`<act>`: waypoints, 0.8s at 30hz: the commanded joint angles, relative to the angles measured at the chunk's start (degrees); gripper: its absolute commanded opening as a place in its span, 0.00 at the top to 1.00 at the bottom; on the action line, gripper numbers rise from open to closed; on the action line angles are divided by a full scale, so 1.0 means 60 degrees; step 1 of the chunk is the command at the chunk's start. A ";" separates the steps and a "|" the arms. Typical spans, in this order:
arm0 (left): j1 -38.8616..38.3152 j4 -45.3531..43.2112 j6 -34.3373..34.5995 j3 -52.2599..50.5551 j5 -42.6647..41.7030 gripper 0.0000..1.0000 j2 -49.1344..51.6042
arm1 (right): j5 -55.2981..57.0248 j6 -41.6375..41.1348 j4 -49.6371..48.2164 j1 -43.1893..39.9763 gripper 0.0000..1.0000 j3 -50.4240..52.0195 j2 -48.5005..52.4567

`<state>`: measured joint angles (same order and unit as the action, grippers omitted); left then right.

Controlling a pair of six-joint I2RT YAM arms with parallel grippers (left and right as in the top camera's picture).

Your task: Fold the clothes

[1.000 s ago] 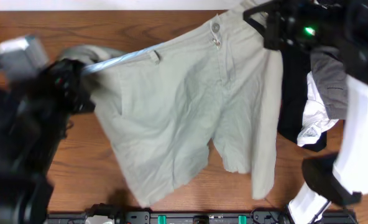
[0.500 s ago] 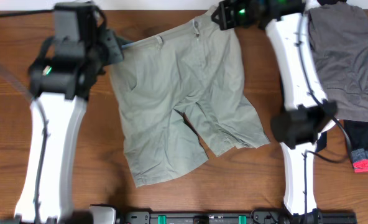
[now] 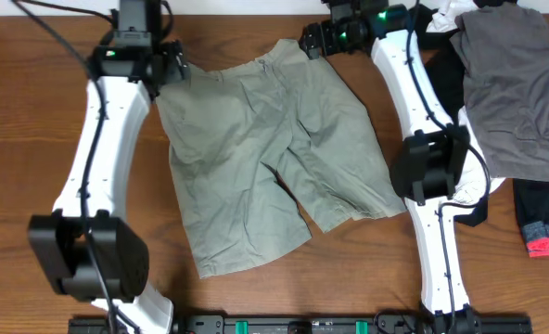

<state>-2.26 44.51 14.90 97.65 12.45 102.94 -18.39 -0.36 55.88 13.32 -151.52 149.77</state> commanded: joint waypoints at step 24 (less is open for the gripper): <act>-0.0667 0.2994 -0.0331 -0.1082 -0.3504 0.94 -0.0659 | -0.0361 0.0605 0.5260 0.0342 0.99 0.1738 -0.1818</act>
<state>-5.45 62.76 13.21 93.03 -7.27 96.79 -18.76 2.04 88.03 14.48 -144.66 137.43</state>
